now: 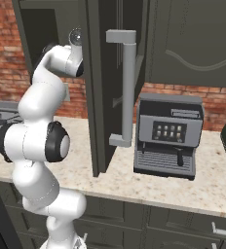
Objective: Open the cabinet. Pick the soap dispenser and place it next to the sink. Then close the cabinet.
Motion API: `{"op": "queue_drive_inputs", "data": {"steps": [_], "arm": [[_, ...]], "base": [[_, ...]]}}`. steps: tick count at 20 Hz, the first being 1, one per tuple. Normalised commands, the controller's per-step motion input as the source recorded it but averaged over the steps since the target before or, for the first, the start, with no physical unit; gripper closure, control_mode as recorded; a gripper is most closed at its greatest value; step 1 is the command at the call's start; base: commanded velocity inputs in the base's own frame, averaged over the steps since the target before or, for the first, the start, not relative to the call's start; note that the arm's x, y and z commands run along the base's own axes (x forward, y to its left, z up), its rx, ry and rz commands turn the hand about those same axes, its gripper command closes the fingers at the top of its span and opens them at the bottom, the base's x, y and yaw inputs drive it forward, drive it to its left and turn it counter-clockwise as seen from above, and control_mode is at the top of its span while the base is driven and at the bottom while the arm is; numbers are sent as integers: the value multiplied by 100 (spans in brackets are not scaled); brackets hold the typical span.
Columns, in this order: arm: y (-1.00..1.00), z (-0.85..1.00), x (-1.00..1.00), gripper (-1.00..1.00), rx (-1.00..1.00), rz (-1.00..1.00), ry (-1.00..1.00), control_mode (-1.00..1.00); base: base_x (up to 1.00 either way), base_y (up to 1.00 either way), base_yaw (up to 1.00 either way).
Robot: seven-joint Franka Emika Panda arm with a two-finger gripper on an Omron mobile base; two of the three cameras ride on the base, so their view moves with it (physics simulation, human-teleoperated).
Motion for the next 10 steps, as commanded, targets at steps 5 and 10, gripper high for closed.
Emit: {"op": "queue_drive_inputs", "data": {"steps": [5,10], "arm": [[0,-4,16,-100,0,0,-8,-100],[0,-4,5,-100,0,0,-1,-100]], "base": [[0,0,0],[0,0,0]]}}
